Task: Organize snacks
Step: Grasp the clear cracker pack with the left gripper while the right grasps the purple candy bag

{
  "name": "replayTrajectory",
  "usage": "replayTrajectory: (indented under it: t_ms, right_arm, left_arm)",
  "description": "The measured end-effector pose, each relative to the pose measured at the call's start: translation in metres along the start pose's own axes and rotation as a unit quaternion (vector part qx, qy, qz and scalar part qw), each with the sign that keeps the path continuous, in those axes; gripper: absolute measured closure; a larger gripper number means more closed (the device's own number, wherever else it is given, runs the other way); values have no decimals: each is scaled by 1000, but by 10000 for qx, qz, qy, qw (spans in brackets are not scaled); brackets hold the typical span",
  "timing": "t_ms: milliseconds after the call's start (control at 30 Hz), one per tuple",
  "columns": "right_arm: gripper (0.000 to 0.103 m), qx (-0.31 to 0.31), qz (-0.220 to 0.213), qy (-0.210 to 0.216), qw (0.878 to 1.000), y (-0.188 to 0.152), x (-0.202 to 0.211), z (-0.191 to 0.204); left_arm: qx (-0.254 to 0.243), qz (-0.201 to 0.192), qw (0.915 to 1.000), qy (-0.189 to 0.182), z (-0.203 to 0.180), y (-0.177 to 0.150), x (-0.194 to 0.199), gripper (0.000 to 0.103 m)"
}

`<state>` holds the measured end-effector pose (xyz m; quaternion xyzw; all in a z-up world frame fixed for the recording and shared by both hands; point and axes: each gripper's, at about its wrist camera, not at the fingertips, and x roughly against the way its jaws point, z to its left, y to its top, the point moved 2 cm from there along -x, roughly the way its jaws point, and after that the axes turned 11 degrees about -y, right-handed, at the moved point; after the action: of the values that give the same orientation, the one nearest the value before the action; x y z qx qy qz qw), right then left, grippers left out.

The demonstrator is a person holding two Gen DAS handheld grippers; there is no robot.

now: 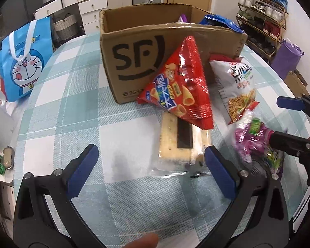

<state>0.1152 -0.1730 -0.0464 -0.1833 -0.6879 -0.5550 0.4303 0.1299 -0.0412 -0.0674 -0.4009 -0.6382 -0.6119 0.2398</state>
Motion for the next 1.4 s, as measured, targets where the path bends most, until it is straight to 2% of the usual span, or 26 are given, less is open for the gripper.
replayTrajectory:
  t_ms: [233, 433, 933, 1100, 1300, 1400]
  right_arm:
    - [1, 179, 111, 239, 9995, -3, -3, 15]
    - [1, 170, 413, 381, 9983, -9, -18, 22]
    - [3, 59, 451, 887, 9950, -12, -29, 26]
    - [8, 204, 472, 921, 9944, -12, -27, 29]
    - [10, 489, 474, 1006, 9926, -17, -24, 35]
    - [21, 585, 411, 1110, 9913, -20, -21, 42]
  left_arm:
    - [-37, 68, 10000, -38, 1, -2, -7, 1]
    - [-17, 92, 9999, -106, 3, -2, -9, 1]
    - [34, 99, 9997, -203, 3, -5, -8, 0]
    - [85, 107, 9996, -258, 5, -5, -10, 0]
    - [242, 145, 9983, -506, 10, -6, -14, 0]
    - [129, 196, 9986, -484, 7, -7, -16, 0]
